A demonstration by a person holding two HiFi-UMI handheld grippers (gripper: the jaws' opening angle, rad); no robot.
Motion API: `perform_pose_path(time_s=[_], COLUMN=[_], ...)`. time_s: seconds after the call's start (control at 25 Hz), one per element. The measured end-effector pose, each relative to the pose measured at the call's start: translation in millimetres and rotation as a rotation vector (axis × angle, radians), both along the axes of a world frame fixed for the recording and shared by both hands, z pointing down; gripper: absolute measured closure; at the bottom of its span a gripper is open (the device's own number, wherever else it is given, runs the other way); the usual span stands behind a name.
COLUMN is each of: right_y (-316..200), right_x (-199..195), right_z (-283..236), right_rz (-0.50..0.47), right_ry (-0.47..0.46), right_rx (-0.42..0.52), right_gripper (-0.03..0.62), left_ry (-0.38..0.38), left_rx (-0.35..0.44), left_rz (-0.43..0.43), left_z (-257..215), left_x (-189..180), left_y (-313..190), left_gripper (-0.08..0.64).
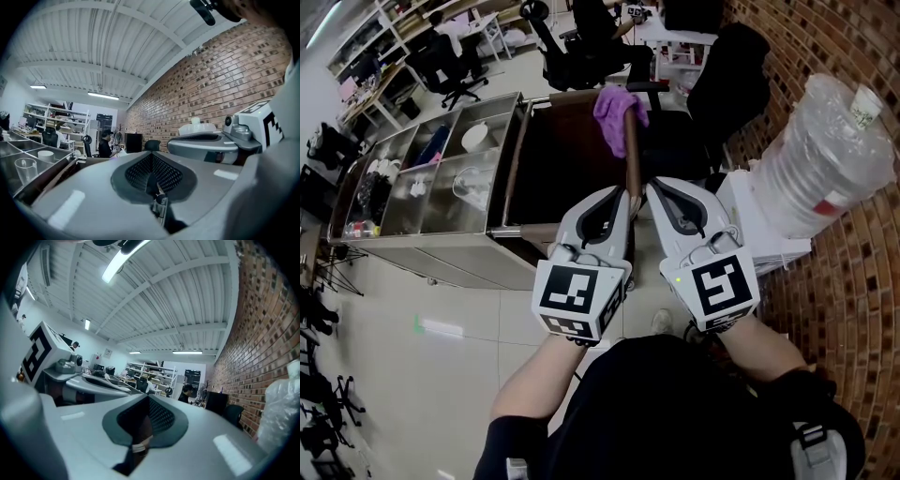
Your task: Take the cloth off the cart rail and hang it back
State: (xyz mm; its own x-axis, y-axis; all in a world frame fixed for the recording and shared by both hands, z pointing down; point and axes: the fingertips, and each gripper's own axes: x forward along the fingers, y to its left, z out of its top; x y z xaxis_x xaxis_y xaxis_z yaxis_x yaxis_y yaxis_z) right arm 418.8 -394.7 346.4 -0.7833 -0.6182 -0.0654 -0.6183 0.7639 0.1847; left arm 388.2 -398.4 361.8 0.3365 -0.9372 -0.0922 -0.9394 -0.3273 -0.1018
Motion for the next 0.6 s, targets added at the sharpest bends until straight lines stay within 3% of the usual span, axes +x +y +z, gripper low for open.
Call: perform_pose_path(time_s=[0.08, 0.16, 0.28, 0.6], right_y=[-1.9, -1.6, -2.7, -4.9], right_x=[0.9, 4.2, 6.1, 5.4], right_z=[-3.3, 6.9, 11.5, 2.4], right_rz=[-0.007, 0.013, 0.019, 0.003], right_ry=[-0.019, 0.011, 0.020, -0.012], right_rx=[0.044, -0.037, -0.063, 0.013], right_gripper=[0.592, 0.592, 0.592, 0.592], left_ry=[-0.001, -0.001, -0.004, -0.007], left_rx=[0.000, 0.001, 0.001, 0.000], left_rz=[0.000, 0.000, -0.001, -0.002], left_z=[1.3, 2.5, 3.6, 1.9], left_x=[1.3, 2.2, 3.4, 4.0], left_y=[-1.2, -2.4, -3.9, -4.7], left_gripper=[0.563, 0.563, 0.563, 0.563])
